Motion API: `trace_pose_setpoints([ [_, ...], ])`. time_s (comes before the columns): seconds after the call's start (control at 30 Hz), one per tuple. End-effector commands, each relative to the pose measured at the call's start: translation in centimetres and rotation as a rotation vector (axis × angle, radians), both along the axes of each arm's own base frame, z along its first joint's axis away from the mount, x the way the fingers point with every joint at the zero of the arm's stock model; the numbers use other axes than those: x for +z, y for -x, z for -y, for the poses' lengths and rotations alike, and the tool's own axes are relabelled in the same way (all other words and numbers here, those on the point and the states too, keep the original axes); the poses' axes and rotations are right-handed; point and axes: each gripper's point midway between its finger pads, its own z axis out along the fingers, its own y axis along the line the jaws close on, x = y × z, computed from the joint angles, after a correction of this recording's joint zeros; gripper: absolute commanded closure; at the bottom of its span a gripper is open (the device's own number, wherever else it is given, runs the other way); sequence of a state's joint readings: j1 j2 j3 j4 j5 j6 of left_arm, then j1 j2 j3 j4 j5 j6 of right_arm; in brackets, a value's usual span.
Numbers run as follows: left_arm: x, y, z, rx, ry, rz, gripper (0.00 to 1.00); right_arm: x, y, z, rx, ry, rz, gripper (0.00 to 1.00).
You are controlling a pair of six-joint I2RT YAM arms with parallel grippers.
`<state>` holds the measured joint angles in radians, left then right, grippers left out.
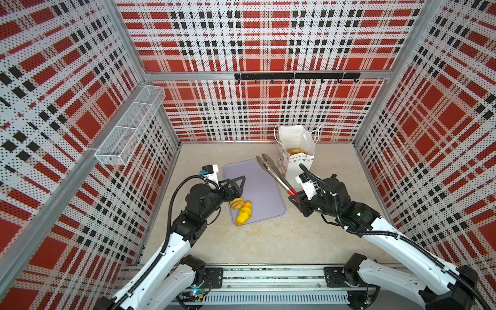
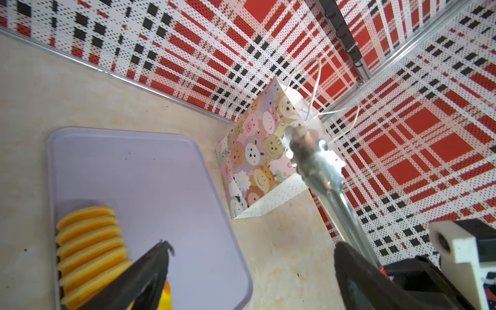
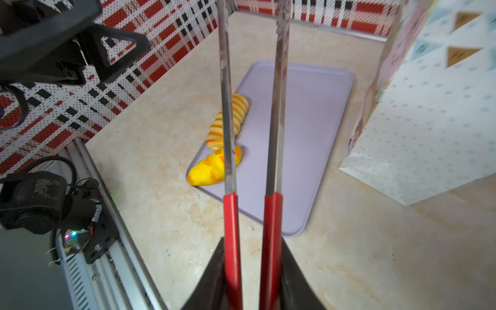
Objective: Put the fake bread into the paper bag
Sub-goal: 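Move the empty tongs back toward the tray near the yellow bread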
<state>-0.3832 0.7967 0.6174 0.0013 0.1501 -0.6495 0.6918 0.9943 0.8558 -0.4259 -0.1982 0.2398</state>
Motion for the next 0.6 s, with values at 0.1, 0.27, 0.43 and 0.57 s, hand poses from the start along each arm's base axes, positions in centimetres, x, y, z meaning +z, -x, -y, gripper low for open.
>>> trace_pose_setpoints([
  [0.1,-1.5,1.0,-1.8,0.041,-0.005,-0.072,0.02,-1.4,0.8,-1.8,0.062,-0.055,-0.089,0.73],
  [0.27,-1.9,2.0,-2.7,0.054,0.013,-0.095,0.02,-3.3,1.0,-1.3,0.034,-0.036,-0.133,0.73],
  [0.43,-2.0,2.7,-4.0,0.065,-0.016,-0.152,0.02,-4.2,0.6,-0.9,0.004,0.002,-0.144,0.72],
  [0.57,-2.0,3.4,-5.8,0.096,-0.067,-0.190,0.02,-5.1,0.5,-1.4,0.021,0.019,-0.182,0.72],
])
